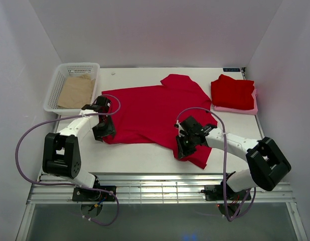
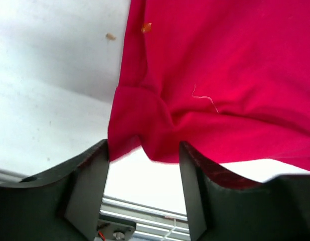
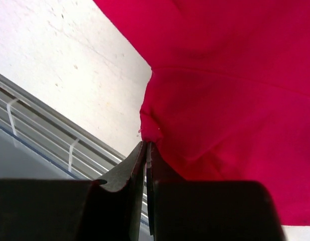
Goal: Fold and stack the t-shirts
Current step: Flatten out the tshirt
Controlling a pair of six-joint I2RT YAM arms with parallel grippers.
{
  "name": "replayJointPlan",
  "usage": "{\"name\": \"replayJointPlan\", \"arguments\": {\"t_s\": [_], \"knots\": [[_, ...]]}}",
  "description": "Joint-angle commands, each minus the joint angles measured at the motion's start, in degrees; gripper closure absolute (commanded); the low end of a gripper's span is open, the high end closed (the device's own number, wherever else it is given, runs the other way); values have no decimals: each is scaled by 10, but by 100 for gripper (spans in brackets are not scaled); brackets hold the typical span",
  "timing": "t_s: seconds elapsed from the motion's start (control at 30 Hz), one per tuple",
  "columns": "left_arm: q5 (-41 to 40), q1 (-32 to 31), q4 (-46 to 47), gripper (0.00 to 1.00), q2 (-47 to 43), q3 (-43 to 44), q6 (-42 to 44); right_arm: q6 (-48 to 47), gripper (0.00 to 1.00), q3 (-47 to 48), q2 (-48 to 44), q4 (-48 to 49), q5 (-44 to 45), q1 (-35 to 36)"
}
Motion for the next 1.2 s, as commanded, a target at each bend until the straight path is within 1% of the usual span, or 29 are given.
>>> {"name": "replayJointPlan", "arguments": {"t_s": [0.0,0.13,0.17,0.27,0.37,0.47,0.5,0.53,0.57,0.6,0.63,0.67,0.7,0.73,0.77,0.8,0.83,0.87,0.97,1.17], "knots": [[-34,-4,-33,32,-27,25,-2,5,92,-13,-27,-25,-12,10],[-46,-3,-47,32,-30,48,-4,2,92,-15,-54,-54,-6,17],[-45,-3,-49,34,-31,51,-4,-1,92,-15,-61,-67,-7,17],[-50,-3,-49,37,-32,62,-6,-9,92,-28,-70,-83,-26,17],[-59,-3,-44,38,-15,79,-4,-24,92,-40,-72,-91,-63,21],[-42,-3,-28,44,18,109,-4,-39,79,-43,-82,-111,-64,28],[-29,-4,-16,48,26,116,-5,-39,74,-39,-88,-115,-47,29],[-27,-4,-9,50,44,124,-7,-39,69,-26,-97,-120,-35,28],[-26,-3,0,52,54,135,-7,-29,68,-14,-113,-121,-20,28],[-25,-3,8,54,66,143,-6,-19,63,-1,-122,-122,27,28],[-25,-3,10,59,81,152,-6,-10,59,30,-128,-121,58,28],[-24,-4,14,62,107,164,-6,1,56,45,-136,-120,85,27],[-22,-4,16,65,120,170,-5,18,54,60,-135,-119,143,27],[-18,-3,18,73,141,175,-4,26,53,86,-132,-118,180,24],[-17,-4,23,76,149,178,-4,33,55,98,-115,-118,224,21],[-17,-4,24,79,156,180,-3,47,76,108,-103,-120,240,9],[-19,-4,26,84,161,181,-4,54,88,124,-91,-120,253,1],[-21,-4,30,86,164,181,-4,57,92,131,-64,-120,259,-7],[-28,-4,42,92,172,175,-2,59,92,137,-13,-91,257,-39],[-37,-4,51,100,200,169,3,31,92,144,83,-48,253,-98]]}}
